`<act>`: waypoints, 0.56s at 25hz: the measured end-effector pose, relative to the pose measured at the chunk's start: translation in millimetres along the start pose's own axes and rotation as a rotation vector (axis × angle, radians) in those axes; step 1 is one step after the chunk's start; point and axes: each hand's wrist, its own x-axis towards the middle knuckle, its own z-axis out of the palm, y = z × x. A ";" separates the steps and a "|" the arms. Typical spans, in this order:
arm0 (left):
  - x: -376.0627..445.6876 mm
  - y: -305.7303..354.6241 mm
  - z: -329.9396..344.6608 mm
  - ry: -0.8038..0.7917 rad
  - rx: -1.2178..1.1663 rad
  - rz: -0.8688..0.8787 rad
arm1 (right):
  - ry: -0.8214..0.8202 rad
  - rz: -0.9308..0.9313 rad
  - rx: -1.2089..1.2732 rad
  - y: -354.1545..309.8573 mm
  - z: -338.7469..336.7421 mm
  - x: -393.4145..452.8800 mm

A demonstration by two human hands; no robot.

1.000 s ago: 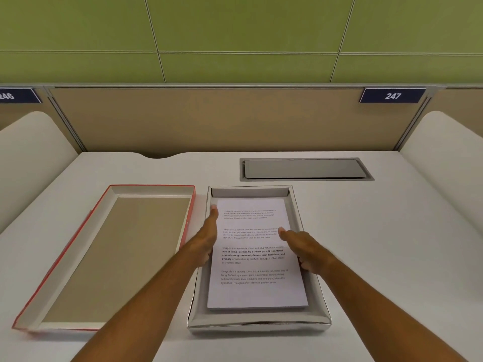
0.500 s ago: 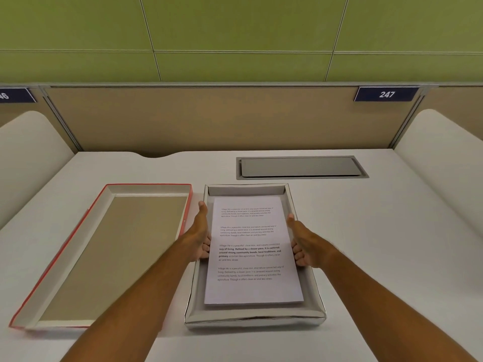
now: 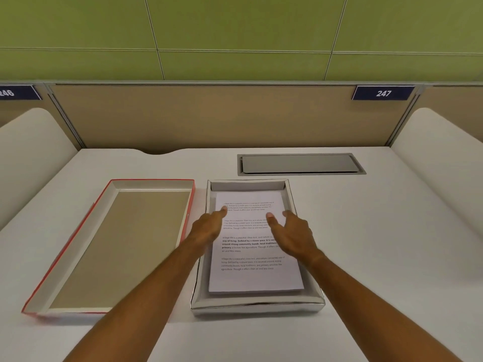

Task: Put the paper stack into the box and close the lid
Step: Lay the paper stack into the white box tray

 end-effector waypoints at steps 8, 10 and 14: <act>-28.8 -32.7 11.4 0.365 0.810 0.475 | 0.044 -0.360 -0.372 -8.3 14.2 -19.8; -40.2 -39.0 7.9 0.442 0.887 0.512 | 0.047 -0.434 -0.421 -12.1 14.4 -27.4; -61.3 -52.7 -3.8 0.509 1.004 0.483 | 0.049 -0.524 -0.465 -18.9 18.4 -41.7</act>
